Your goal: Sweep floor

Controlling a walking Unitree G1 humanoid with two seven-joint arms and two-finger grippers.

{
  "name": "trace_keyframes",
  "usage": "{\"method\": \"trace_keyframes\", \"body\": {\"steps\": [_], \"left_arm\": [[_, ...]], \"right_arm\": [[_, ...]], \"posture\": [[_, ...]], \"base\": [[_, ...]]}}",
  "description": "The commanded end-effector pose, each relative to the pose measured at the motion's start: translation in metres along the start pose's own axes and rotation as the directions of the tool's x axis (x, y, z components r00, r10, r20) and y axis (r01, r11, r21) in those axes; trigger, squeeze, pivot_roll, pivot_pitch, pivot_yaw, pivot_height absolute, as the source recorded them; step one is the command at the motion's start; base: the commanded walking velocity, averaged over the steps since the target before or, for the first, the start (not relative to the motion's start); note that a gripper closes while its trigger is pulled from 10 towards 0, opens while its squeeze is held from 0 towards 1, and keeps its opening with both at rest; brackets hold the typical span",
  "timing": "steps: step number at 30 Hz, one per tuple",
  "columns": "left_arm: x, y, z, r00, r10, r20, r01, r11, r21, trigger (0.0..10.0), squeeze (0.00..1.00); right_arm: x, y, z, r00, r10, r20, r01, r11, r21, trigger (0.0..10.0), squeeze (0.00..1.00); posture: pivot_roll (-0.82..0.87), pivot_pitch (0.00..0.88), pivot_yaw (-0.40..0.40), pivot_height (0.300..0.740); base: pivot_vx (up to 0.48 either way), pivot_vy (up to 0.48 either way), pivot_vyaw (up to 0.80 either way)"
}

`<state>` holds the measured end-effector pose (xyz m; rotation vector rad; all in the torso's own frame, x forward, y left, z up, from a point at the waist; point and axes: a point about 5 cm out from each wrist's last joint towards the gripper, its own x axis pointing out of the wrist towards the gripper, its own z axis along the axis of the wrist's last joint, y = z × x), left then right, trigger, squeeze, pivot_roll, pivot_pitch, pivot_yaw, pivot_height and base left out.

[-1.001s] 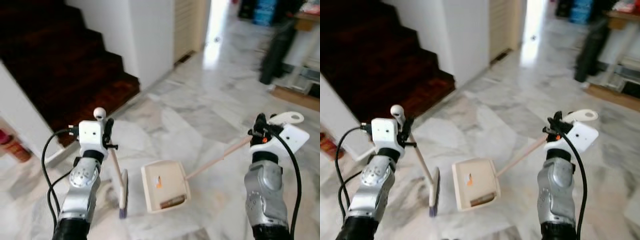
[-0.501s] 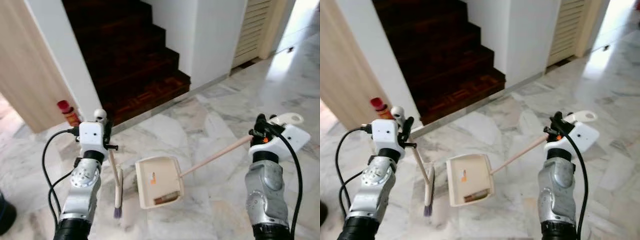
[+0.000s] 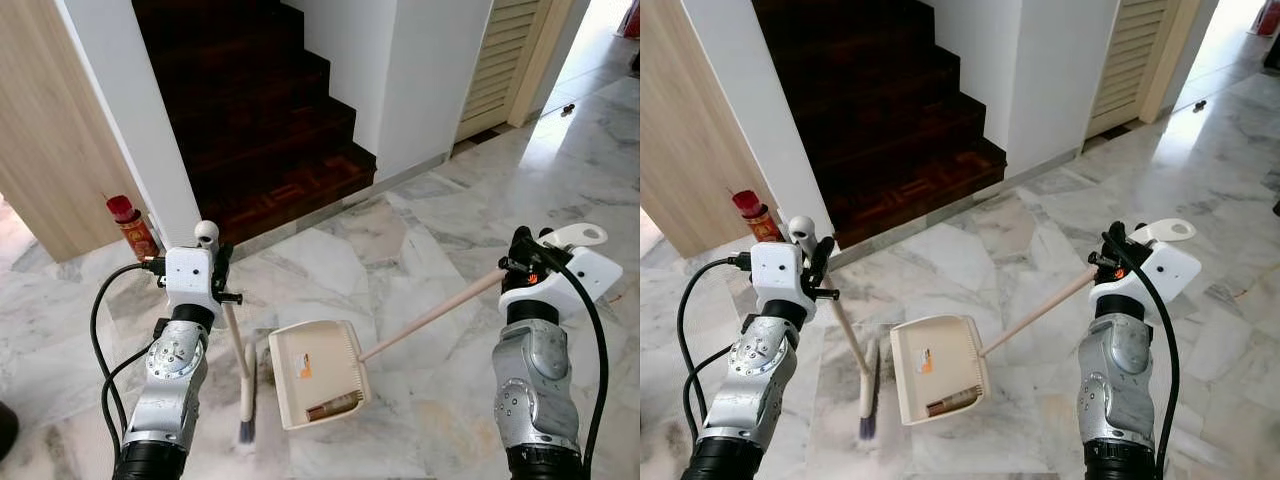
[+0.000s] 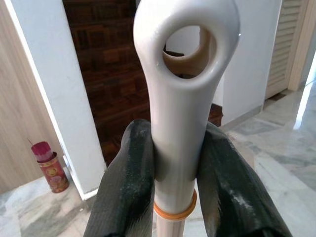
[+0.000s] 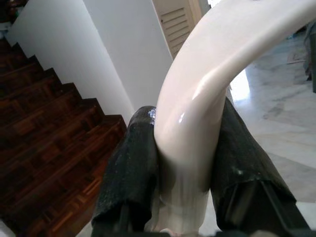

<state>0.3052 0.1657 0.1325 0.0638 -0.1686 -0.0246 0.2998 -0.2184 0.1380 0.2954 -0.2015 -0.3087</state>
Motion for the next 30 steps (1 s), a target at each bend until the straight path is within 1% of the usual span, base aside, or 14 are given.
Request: {"method": "trace_keyframes", "body": {"steps": [1, 9, 18, 21, 24, 25, 30], "left_arm": [[0.002, 0.001, 0.012, 0.998, 0.006, 0.059, -0.007, 1.000, 0.014, 10.0, 0.00], [0.001, 0.001, 0.012, 0.998, 0.009, 0.058, -0.009, 1.000, 0.008, 10.0, 0.00], [-0.004, -0.008, 0.006, 0.999, 0.014, 0.046, -0.013, 1.000, -0.020, 10.0, 0.00], [-0.004, -0.010, 0.006, 0.999, 0.014, 0.047, -0.013, 1.000, -0.024, 10.0, 0.00], [-0.002, -0.009, 0.006, 0.999, 0.017, 0.046, -0.016, 1.000, -0.024, 10.0, 0.00], [-0.002, -0.008, 0.006, 0.999, 0.018, 0.047, -0.017, 1.000, -0.024, 10.0, 0.00], [0.002, -0.006, 0.008, 0.998, 0.022, 0.052, -0.021, 1.000, -0.017, 10.0, 0.00]], "right_arm": [[0.006, 0.008, 0.015, 0.998, 0.027, 0.060, -0.029, 0.999, 0.031, 10.0, 0.00], [0.006, 0.009, 0.014, 0.998, 0.046, 0.052, -0.047, 0.998, 0.030, 10.0, 0.00], [0.012, 0.005, 0.020, 0.996, 0.058, 0.070, -0.059, 0.998, 0.001, 10.0, 0.00], [0.014, 0.008, 0.023, 0.995, 0.071, 0.077, -0.071, 0.997, -0.003, 10.0, 0.00], [0.017, 0.010, 0.023, 0.994, 0.077, 0.076, -0.078, 0.997, 0.003, 10.0, 0.00], [0.018, 0.011, 0.023, 0.994, 0.077, 0.076, -0.079, 0.997, 0.022, 10.0, 0.00], [0.019, 0.019, 0.019, 0.994, 0.090, 0.069, -0.094, 0.994, 0.055, 10.0, 0.00]], "posture": [[-0.05, 0.000, 0.035, 0.740], [-0.05, 0.000, 0.029, 0.740], [-0.05, 0.000, -0.001, 0.740], [-0.05, 0.000, -0.003, 0.740], [-0.04, 0.000, -0.001, 0.740], [-0.04, 0.000, 0.000, 0.740], [-0.03, 0.000, 0.008, 0.740]], "base": [[0.000, 0.240, 0.00], [0.000, 0.254, 0.00], [0.000, 0.290, 0.00], [0.000, 0.315, 0.51], [0.000, 0.315, 0.17], [0.000, 0.315, 0.00], [0.000, 0.317, 0.00]]}}
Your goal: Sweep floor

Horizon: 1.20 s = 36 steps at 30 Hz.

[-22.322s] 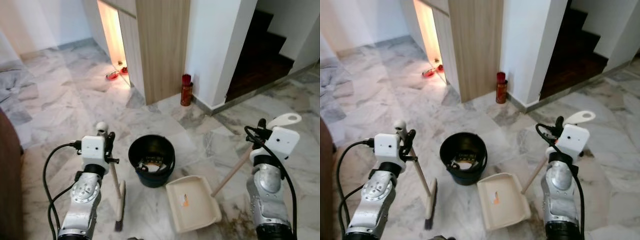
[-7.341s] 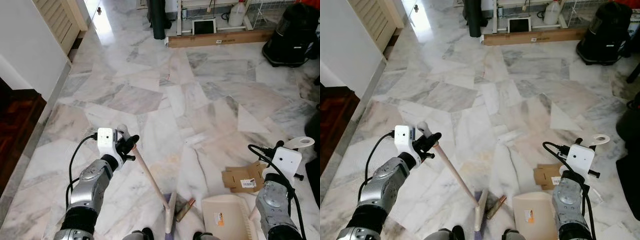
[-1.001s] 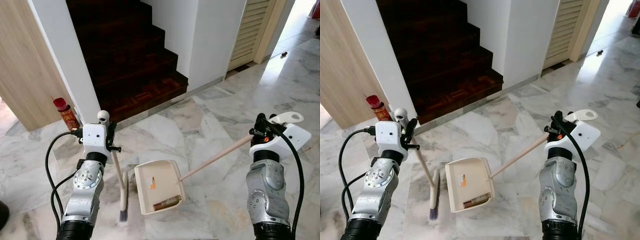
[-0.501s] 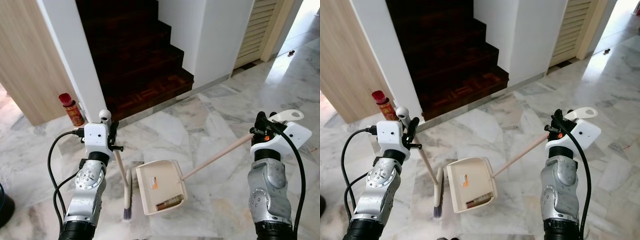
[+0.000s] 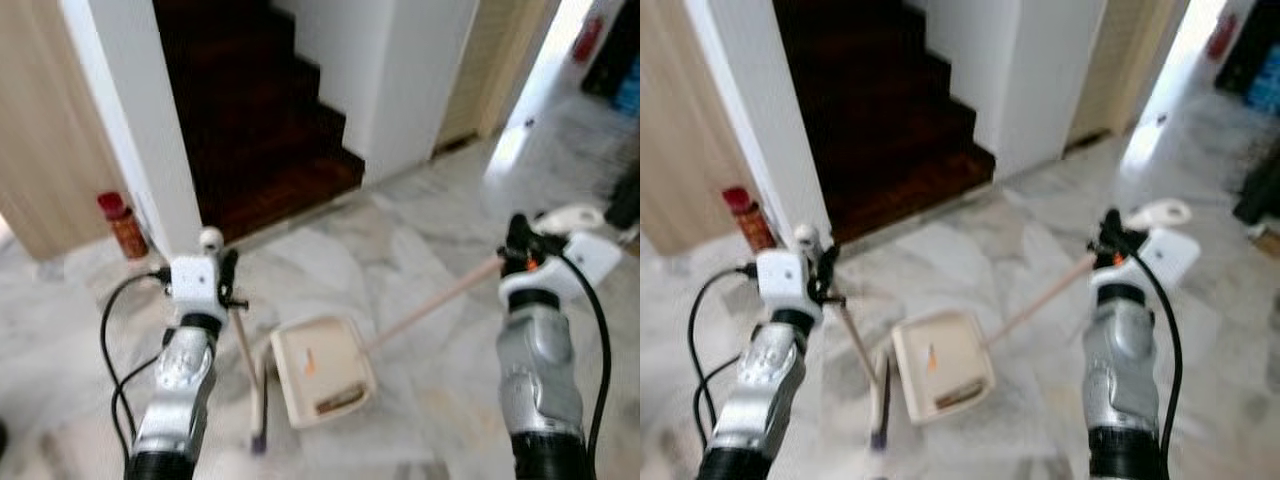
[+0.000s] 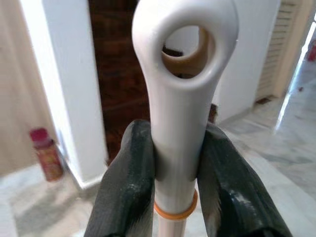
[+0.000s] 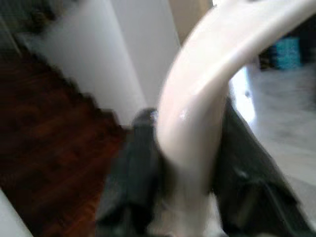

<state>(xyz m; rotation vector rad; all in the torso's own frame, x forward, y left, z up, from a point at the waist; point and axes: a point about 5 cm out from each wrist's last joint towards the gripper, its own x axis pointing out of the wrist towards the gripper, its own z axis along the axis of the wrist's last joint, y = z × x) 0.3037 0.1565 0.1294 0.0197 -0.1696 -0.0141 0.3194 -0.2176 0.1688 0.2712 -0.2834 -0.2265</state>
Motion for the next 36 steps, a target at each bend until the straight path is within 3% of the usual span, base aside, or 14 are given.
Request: {"method": "trace_keyframes", "body": {"steps": [1, 9, 16, 28, 32, 36], "left_arm": [[0.004, 0.003, 0.010, 0.999, 0.006, 0.052, -0.007, 1.000, 0.027, 10.0, 0.00], [0.005, -0.002, 0.010, 0.998, 0.007, 0.057, -0.008, 1.000, 0.016, 10.0, 0.00], [0.008, -0.012, 0.008, 0.999, -0.008, 0.053, 0.008, 1.000, -0.005, 10.0, 0.00], [0.008, -0.024, 0.009, 0.995, -0.086, 0.050, 0.087, 0.996, -0.003, 10.0, 0.00], [0.011, -0.023, 0.015, 0.991, -0.113, 0.064, 0.112, 0.993, 0.022, 10.0, 0.00], [0.008, -0.012, 0.009, 0.996, -0.073, 0.051, 0.072, 0.997, 0.029, 10.0, 0.00]], "right_arm": [[-0.004, 0.004, -0.005, 1.000, -0.004, -0.004, 0.005, 0.998, 0.062, 10.0, 0.00], [-0.005, 0.001, -0.005, 1.000, 0.002, -0.004, -0.002, 0.998, 0.058, 10.0, 0.00], [0.005, -0.005, 0.002, 1.000, 0.002, 0.025, -0.003, 1.000, 0.022, 10.0, 0.00], [0.002, 0.000, -0.006, 1.000, 0.011, 0.015, -0.012, 0.999, 0.045, 10.0, 0.00], [0.003, -0.001, -0.004, 1.000, -0.001, 0.031, -0.001, 0.999, 0.055, 10.0, 0.00], [-0.001, 0.004, -0.010, 1.000, 0.017, 0.005, -0.017, 0.999, 0.051, 10.0, 0.00]], "posture": [[-0.03, 0.000, 0.009, 0.740], [-0.04, 0.000, 0.005, 0.740], [-0.04, 0.000, 0.005, 0.740], [-0.01, 0.000, 0.054, 0.740], [-0.01, 0.000, 0.073, 0.740], [-0.01, 0.000, 0.033, 0.740]], "base": [[0.000, 0.315, 0.00], [0.000, 0.318, 0.00], [0.000, 0.316, 0.15], [0.000, 0.317, 0.17], [0.000, 0.318, 0.00], [0.000, 0.316, 0.00]]}}
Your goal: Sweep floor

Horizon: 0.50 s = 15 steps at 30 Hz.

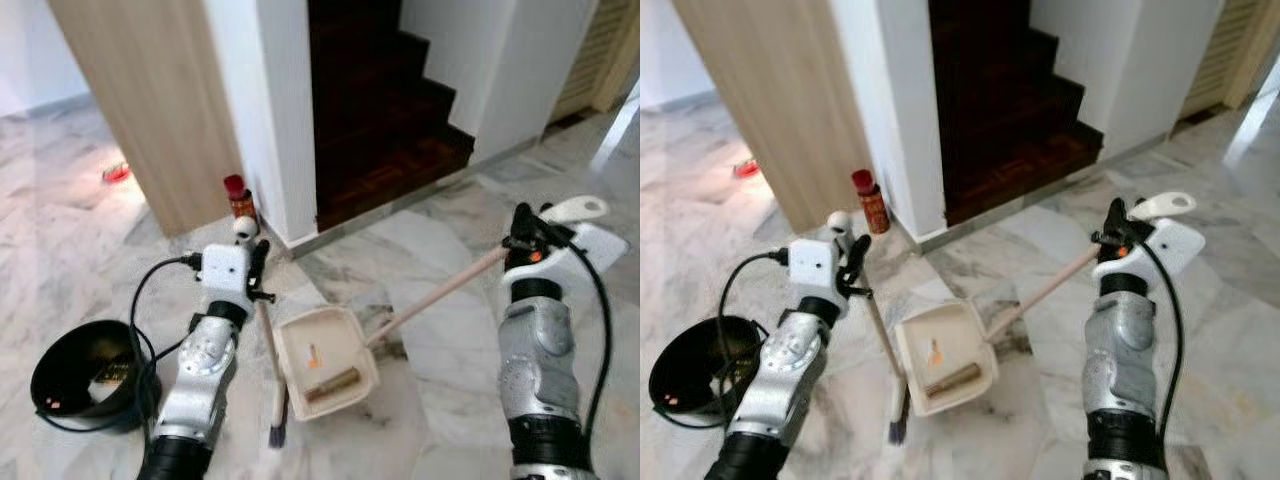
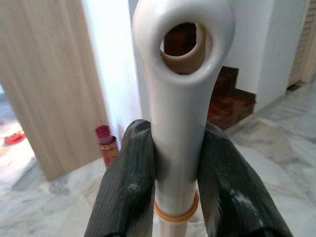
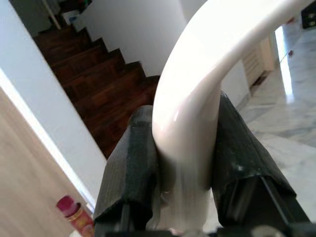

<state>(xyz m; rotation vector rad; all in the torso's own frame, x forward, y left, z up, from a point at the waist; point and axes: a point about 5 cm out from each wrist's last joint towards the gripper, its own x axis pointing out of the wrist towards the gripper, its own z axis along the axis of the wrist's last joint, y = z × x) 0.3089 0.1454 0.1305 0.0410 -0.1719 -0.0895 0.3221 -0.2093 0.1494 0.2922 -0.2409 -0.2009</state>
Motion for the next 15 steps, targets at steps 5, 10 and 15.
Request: {"method": "trace_keyframes", "body": {"steps": [5, 10, 15], "left_arm": [[0.001, 0.007, 0.007, 0.998, 0.040, 0.048, -0.042, 0.999, 0.022, 10.0, 0.00], [0.000, 0.012, 0.009, 0.998, 0.033, 0.048, -0.035, 0.999, 0.042, 10.0, 0.00], [0.002, 0.012, 0.011, 0.999, -0.011, 0.042, 0.008, 0.998, 0.067, 10.0, 0.00]], "right_arm": [[0.005, 0.012, 0.008, 0.999, 0.043, 0.034, -0.044, 0.998, 0.050, 10.0, 0.00], [0.005, 0.016, 0.005, 0.999, 0.038, 0.038, -0.041, 0.996, 0.076, 10.0, 0.00], [0.000, 0.011, -0.001, 0.999, -0.011, 0.040, 0.008, 0.997, 0.080, 10.0, 0.00]], "posture": [[0.00, 0.000, 0.018, 0.740], [0.01, 0.000, 0.052, 0.740], [0.02, 0.000, 0.089, 0.740]], "base": [[0.000, 0.317, 0.00], [0.000, 0.317, 0.00], [0.000, 0.316, 0.00]]}}
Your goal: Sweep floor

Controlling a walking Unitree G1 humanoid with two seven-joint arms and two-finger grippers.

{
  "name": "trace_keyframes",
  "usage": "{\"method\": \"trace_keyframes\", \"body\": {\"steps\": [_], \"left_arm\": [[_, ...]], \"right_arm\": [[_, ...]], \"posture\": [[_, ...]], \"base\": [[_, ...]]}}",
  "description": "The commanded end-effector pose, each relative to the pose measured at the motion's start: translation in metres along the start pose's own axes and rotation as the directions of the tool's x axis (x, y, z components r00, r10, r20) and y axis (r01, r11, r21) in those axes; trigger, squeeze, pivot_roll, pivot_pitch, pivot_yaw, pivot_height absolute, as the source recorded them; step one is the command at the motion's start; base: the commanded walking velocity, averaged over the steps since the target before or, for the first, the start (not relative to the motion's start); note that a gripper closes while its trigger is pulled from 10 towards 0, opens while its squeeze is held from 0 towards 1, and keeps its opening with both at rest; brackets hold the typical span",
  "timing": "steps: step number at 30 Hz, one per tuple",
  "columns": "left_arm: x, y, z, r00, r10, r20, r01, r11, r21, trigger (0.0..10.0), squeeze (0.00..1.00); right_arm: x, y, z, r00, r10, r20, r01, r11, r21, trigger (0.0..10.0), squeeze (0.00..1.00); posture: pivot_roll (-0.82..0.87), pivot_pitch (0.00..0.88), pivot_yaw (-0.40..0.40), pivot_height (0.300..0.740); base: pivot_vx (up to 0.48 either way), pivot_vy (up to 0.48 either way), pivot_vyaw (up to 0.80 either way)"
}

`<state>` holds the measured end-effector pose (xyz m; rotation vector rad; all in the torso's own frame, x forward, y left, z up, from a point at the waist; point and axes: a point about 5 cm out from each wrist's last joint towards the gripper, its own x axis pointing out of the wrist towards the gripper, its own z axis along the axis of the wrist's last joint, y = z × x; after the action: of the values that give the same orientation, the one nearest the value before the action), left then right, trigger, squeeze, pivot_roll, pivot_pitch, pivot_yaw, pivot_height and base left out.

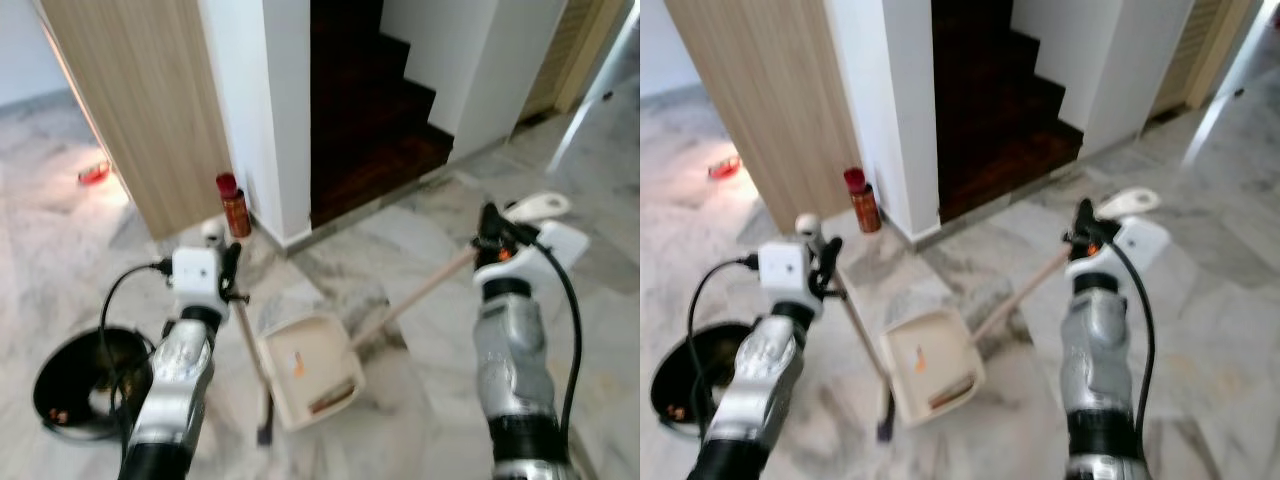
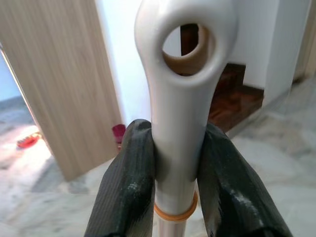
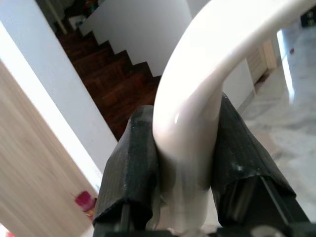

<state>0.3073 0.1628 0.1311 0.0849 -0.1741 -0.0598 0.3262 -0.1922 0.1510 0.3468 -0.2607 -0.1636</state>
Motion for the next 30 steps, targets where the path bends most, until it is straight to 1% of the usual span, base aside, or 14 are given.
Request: {"method": "trace_keyframes", "body": {"steps": [1, 3, 11, 13, 14, 20, 30], "left_arm": [[0.005, -0.005, 0.012, 0.998, -0.042, 0.044, 0.041, 0.999, 0.025, 10.0, 0.00], [0.008, -0.006, 0.014, 0.998, -0.047, 0.051, 0.046, 0.999, 0.025, 10.0, 0.00], [0.008, -0.006, 0.014, 0.998, -0.047, 0.051, 0.046, 0.999, 0.025, 10.0, 0.00], [0.009, -0.006, 0.015, 0.998, -0.044, 0.052, 0.043, 0.999, 0.030, 10.0, 0.00], [0.006, -0.005, 0.012, 0.998, -0.036, 0.045, 0.034, 0.999, 0.038, 10.0, 0.00], [0.002, 0.000, 0.009, 0.999, -0.021, 0.033, 0.019, 0.999, 0.046, 10.0, 0.00], [0.001, -0.003, 0.009, 0.999, -0.015, 0.039, 0.013, 0.999, 0.042, 10.0, 0.00]], "right_arm": [[-0.001, -0.007, 0.003, 0.998, -0.050, 0.032, 0.049, 0.999, 0.022, 10.0, 0.00], [-0.002, -0.008, 0.002, 0.998, -0.059, 0.030, 0.058, 0.998, 0.027, 10.0, 0.00], [-0.002, -0.008, 0.002, 0.998, -0.059, 0.030, 0.058, 0.998, 0.027, 10.0, 0.00], [0.001, -0.007, 0.003, 0.998, -0.051, 0.031, 0.050, 0.998, 0.029, 10.0, 0.00], [0.005, -0.006, 0.005, 0.999, -0.044, 0.030, 0.043, 0.999, 0.030, 10.0, 0.00], [0.004, -0.005, 0.002, 0.999, -0.043, 0.018, 0.042, 0.998, 0.035, 10.0, 0.00], [0.008, -0.004, 0.003, 0.999, -0.034, 0.015, 0.034, 0.999, 0.034, 10.0, 0.00]], "posture": [[0.03, 0.000, 0.090, 0.740], [0.03, 0.000, 0.092, 0.740], [0.03, 0.000, 0.092, 0.740], [0.03, 0.000, 0.084, 0.740], [0.03, 0.000, 0.081, 0.740], [0.03, 0.000, 0.066, 0.740], [0.03, 0.000, 0.054, 0.740]], "base": [[0.000, 0.319, 0.00], [0.000, 0.319, 0.25], [0.000, 0.319, 0.51], [0.000, 0.000, 0.00], [0.000, 0.000, 0.00], [0.000, 0.000, 0.00], [0.000, 0.000, 0.00]]}}
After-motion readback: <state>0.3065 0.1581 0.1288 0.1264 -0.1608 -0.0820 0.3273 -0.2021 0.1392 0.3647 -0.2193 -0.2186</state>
